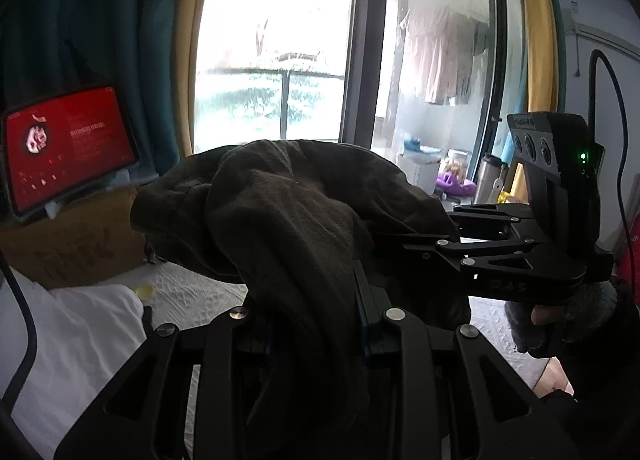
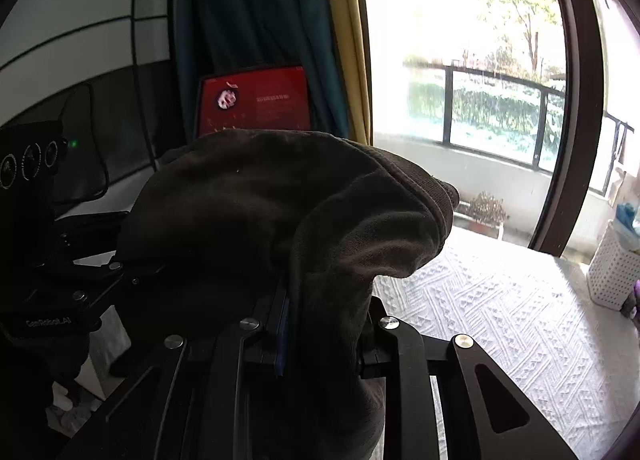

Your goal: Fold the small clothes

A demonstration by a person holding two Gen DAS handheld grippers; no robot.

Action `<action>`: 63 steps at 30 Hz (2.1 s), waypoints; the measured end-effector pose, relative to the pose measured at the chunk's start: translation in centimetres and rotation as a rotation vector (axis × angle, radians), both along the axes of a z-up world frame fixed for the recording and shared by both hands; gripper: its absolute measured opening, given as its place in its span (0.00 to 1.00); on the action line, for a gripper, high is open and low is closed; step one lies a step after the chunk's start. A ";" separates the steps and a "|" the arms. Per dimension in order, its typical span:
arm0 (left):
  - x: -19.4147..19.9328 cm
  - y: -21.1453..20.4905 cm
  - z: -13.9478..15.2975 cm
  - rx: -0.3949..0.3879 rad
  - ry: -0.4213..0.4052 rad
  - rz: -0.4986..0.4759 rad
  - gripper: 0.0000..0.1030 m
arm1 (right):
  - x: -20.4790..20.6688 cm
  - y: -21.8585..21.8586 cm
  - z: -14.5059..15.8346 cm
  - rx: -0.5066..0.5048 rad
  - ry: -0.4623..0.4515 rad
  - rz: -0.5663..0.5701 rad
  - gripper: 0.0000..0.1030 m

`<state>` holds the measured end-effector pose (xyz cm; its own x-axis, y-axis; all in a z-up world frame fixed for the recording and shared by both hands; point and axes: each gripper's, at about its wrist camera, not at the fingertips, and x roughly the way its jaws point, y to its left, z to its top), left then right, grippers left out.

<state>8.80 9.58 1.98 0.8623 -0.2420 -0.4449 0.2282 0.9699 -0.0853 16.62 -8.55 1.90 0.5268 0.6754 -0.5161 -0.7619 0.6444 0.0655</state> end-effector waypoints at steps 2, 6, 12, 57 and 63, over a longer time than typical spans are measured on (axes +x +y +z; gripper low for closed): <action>-0.8 0.0 0.8 0.004 -0.023 0.001 0.27 | -0.9 0.0 0.8 0.006 -0.023 0.005 0.24; -2.5 0.1 2.1 0.016 -0.065 0.002 0.27 | -2.7 -0.2 2.4 0.022 -0.073 0.009 0.24; -4.9 0.4 3.6 0.046 -0.125 0.006 0.27 | -5.9 -0.5 4.7 0.052 -0.143 0.023 0.22; 2.3 5.7 -6.2 0.060 0.207 0.047 0.28 | 3.3 6.2 -8.0 -0.028 0.157 0.028 0.22; 4.1 6.1 -8.1 0.029 0.272 0.075 0.29 | 5.7 7.6 -10.9 -0.055 0.228 0.025 0.22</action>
<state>12.94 15.71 -6.12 0.7253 -0.1660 -0.6681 0.1283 0.9861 -0.1056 22.30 -0.93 -9.04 0.3763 0.6539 -0.6564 -0.7470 0.6332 0.2025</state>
